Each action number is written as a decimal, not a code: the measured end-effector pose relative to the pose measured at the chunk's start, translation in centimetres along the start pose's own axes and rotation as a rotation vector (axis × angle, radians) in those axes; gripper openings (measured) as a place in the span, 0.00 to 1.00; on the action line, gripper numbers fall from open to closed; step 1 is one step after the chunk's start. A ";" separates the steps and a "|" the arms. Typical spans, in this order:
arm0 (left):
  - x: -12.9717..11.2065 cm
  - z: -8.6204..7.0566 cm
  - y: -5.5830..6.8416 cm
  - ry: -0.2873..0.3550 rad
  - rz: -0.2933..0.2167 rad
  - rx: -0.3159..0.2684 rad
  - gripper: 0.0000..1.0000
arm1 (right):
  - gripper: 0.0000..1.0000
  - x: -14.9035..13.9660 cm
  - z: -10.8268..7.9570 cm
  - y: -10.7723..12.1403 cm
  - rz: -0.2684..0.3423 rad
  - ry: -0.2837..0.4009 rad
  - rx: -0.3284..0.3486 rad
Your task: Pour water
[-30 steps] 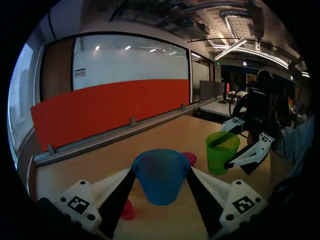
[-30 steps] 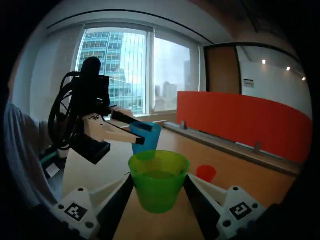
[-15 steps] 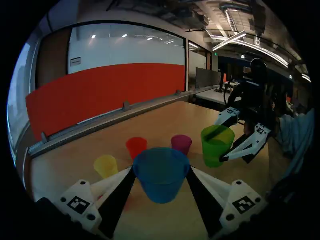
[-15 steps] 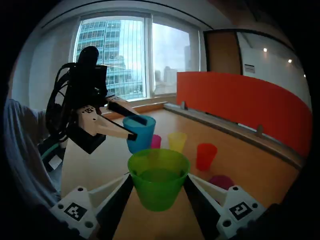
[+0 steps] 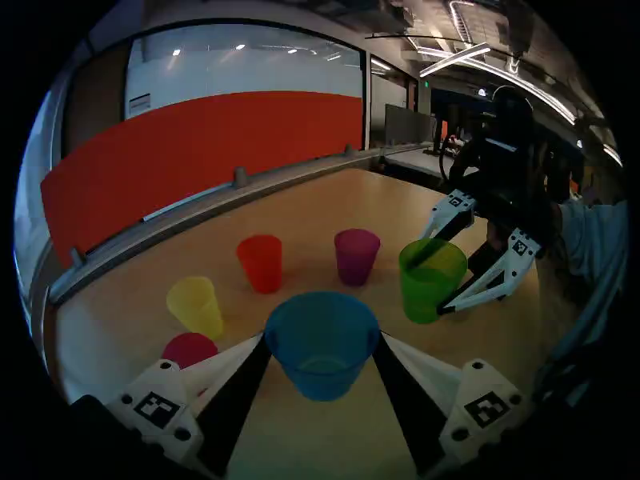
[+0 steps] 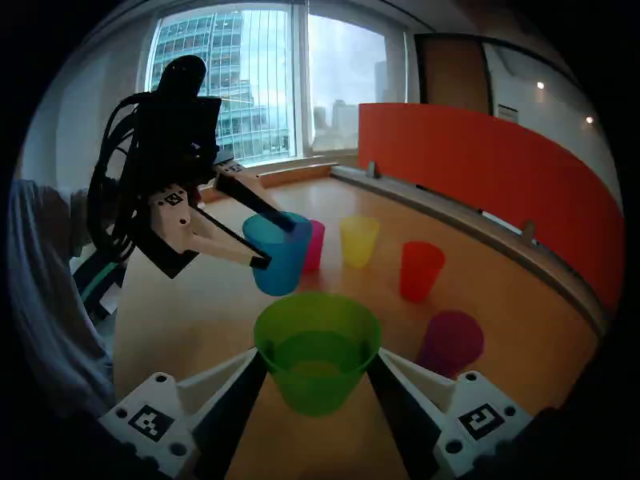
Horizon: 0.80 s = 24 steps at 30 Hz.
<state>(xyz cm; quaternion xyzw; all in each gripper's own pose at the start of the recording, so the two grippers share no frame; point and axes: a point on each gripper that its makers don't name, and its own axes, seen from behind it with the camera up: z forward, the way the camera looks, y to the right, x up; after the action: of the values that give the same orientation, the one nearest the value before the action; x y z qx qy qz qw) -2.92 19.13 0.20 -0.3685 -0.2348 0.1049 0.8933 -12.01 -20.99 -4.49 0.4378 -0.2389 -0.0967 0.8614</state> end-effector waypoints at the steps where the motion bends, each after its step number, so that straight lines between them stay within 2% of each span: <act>1: -0.3 0.1 0.0 -0.008 0.003 -0.001 0.88 | 0.86 -0.3 0.1 0.0 0.000 -0.008 0.000; 12: -3.3 1.4 0.4 -0.109 0.022 -0.026 0.88 | 0.86 -2.7 1.3 -0.7 -0.009 -0.079 0.013; 18: -4.6 2.1 0.6 -0.155 0.053 -0.034 0.88 | 0.87 -3.3 1.8 -0.7 -0.017 -0.101 0.014; 24: -5.1 2.7 0.7 -0.165 0.078 -0.032 0.88 | 0.86 -3.9 2.3 -0.9 -0.037 -0.115 0.015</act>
<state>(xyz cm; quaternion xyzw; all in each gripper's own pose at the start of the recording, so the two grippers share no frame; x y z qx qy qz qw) -8.68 19.46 -0.35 -0.3817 -0.2949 0.1659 0.8601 -16.45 -21.69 -5.35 0.4422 -0.2806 -0.1358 0.8410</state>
